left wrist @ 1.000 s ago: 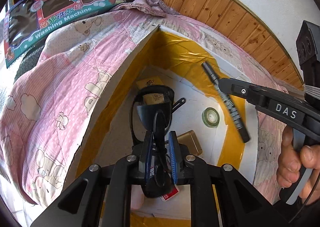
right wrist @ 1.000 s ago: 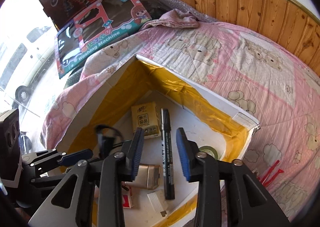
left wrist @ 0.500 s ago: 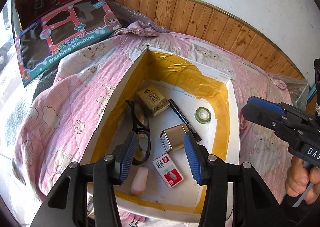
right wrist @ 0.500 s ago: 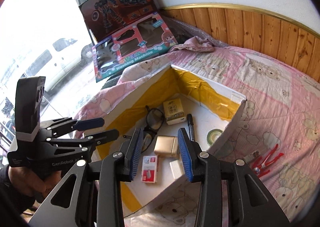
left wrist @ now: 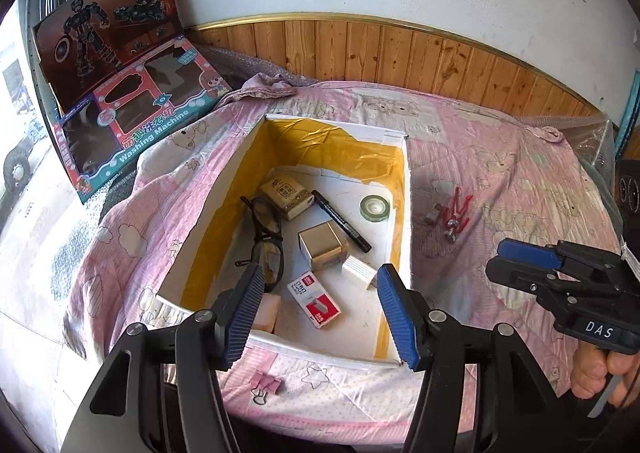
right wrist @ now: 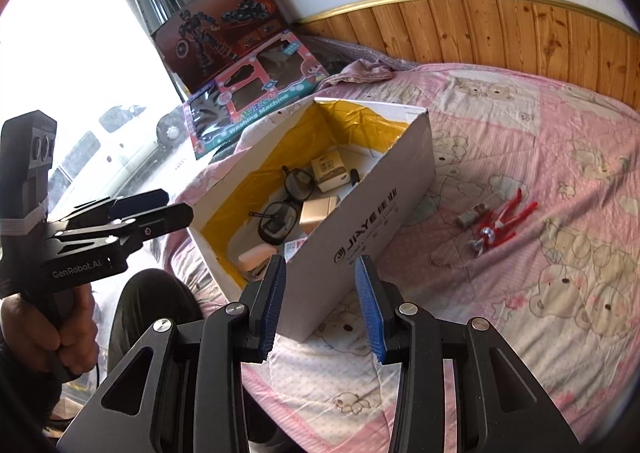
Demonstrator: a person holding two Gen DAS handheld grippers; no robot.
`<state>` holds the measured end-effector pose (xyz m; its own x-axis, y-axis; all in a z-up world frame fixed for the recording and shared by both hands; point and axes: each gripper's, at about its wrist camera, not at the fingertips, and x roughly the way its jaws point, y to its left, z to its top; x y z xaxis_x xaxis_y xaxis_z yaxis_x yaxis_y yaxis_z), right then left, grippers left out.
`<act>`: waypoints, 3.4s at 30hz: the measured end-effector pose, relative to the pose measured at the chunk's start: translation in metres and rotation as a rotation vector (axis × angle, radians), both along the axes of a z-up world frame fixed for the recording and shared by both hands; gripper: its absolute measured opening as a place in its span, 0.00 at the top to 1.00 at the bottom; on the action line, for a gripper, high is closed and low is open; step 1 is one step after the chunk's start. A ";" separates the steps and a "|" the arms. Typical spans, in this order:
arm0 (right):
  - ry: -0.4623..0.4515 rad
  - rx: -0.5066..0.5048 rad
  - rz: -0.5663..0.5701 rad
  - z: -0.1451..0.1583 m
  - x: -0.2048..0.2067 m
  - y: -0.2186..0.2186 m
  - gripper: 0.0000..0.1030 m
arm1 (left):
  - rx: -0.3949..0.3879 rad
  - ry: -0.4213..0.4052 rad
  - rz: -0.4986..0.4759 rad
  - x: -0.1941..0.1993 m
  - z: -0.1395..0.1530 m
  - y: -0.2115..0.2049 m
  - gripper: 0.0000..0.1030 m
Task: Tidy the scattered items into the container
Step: 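Move the left tool toward the clear bottle while the right tool reaches the red figure, then close the right tool on the red toy figure while the left tool grasps the clear bottle, then lift the clear bottle with the left tool while the right tool lifts the red figure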
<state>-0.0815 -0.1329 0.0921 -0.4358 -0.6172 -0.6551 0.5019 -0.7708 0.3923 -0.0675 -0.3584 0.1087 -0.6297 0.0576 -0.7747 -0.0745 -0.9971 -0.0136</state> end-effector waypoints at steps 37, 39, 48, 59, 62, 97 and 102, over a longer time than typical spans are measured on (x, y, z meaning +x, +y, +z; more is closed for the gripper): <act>-0.265 -0.051 -0.380 -0.089 -0.106 0.100 0.61 | 0.087 -0.090 -0.274 0.001 -0.063 0.157 0.39; -0.279 -0.023 -0.385 -0.102 -0.129 0.093 0.61 | 0.104 -0.101 -0.264 -0.008 -0.066 0.151 0.39; -0.178 0.221 -0.355 -0.150 -0.191 0.056 0.55 | 0.173 -0.160 -0.238 -0.046 -0.087 0.134 0.39; -0.178 0.140 -0.305 -0.103 -0.148 0.131 0.89 | 0.187 -0.128 -0.247 -0.113 -0.098 0.159 0.39; -0.205 0.148 -0.303 -0.110 -0.131 0.150 0.88 | 0.170 -0.135 -0.233 -0.143 -0.113 0.172 0.39; -0.296 0.070 -0.336 -0.126 -0.074 0.172 0.70 | 0.086 -0.196 -0.231 -0.090 -0.166 0.199 0.80; -0.258 0.146 -0.309 -0.147 -0.067 0.158 0.60 | 0.002 -0.199 -0.244 -0.070 -0.196 0.207 0.73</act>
<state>-0.1489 0.0255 -0.0544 -0.3957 -0.3760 -0.8379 0.1387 -0.9264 0.3502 -0.1380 -0.1511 -0.0871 -0.4330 0.1899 -0.8811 -0.3074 -0.9501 -0.0536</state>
